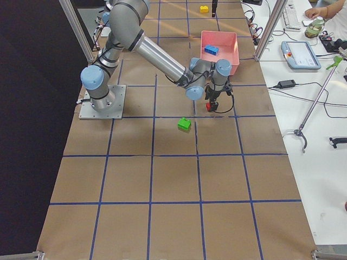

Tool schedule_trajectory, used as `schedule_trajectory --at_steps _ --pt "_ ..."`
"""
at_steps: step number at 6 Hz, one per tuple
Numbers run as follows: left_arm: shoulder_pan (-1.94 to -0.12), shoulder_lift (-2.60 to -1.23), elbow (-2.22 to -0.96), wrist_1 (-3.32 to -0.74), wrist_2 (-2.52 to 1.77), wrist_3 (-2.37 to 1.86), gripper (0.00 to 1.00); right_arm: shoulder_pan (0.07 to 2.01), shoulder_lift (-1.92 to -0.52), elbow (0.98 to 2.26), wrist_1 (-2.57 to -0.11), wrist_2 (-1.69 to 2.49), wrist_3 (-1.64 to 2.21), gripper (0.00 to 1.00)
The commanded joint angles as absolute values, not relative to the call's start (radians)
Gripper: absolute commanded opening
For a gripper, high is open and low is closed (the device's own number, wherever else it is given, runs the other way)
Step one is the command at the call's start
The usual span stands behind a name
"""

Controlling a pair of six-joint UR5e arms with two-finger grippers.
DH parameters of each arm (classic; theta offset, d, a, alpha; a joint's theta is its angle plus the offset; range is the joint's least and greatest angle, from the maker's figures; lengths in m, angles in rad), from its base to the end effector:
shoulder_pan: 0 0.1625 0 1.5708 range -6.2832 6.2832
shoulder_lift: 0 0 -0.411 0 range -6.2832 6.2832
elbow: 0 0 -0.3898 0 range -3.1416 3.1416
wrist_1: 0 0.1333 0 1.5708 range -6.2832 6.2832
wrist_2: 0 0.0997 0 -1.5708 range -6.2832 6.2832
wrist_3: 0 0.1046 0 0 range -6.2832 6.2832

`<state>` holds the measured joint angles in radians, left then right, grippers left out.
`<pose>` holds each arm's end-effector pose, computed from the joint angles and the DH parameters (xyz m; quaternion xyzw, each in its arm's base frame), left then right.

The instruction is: Put all blocks into box

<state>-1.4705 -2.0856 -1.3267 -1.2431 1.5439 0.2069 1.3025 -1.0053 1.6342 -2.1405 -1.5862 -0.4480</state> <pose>-0.0670 -0.6937 0.3173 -0.0536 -0.9981 0.0302 0.0089 -0.0397 -0.6412 0.1699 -0.0899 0.9955 0.0304 0.0032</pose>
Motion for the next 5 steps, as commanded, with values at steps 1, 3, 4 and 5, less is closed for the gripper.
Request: schedule_trajectory --at_steps 1,3,4,5 --pt "-1.238 -2.083 -1.408 -1.233 1.557 0.221 0.99 1.302 -1.005 1.637 -2.146 -1.586 -0.448 0.45" --pt "-1.091 -2.117 -1.532 -1.05 1.551 0.42 0.99 1.302 -1.018 1.609 -2.141 -1.586 -0.448 0.14" --pt "-1.086 -2.153 -1.535 -1.002 1.554 0.439 0.99 1.302 -1.022 1.57 -2.128 -1.592 -0.443 0.14" --pt "-1.086 -2.173 -1.529 -1.0 1.555 0.448 0.99 1.311 -1.072 1.522 -2.067 -1.592 -0.44 0.14"
